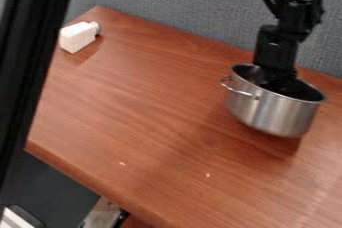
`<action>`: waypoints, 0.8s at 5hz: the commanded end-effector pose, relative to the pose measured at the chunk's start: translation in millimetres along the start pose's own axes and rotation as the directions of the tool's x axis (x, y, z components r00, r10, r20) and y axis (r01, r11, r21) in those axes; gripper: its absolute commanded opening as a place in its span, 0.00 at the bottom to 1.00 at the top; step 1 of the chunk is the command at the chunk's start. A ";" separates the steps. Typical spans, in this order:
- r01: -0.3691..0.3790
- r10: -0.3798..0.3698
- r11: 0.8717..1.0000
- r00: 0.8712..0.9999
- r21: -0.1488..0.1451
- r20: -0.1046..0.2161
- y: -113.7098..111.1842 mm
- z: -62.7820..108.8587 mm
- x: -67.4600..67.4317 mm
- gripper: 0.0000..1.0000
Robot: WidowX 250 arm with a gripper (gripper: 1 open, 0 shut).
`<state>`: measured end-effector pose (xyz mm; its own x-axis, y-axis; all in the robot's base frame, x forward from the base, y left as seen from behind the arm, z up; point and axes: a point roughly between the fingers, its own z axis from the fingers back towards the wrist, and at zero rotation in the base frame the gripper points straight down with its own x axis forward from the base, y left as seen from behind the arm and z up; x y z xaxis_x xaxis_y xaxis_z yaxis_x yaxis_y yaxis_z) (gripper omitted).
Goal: Put the mushroom in the metal pot
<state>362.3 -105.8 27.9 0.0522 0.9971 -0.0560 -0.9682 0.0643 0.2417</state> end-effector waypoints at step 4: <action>0.023 -0.022 1.000 0.999 -0.009 0.032 -12.2 -18.7 -16.1 1.00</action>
<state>372.0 -121.9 21.5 0.0776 0.9962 -0.0393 -0.9736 0.0842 0.2119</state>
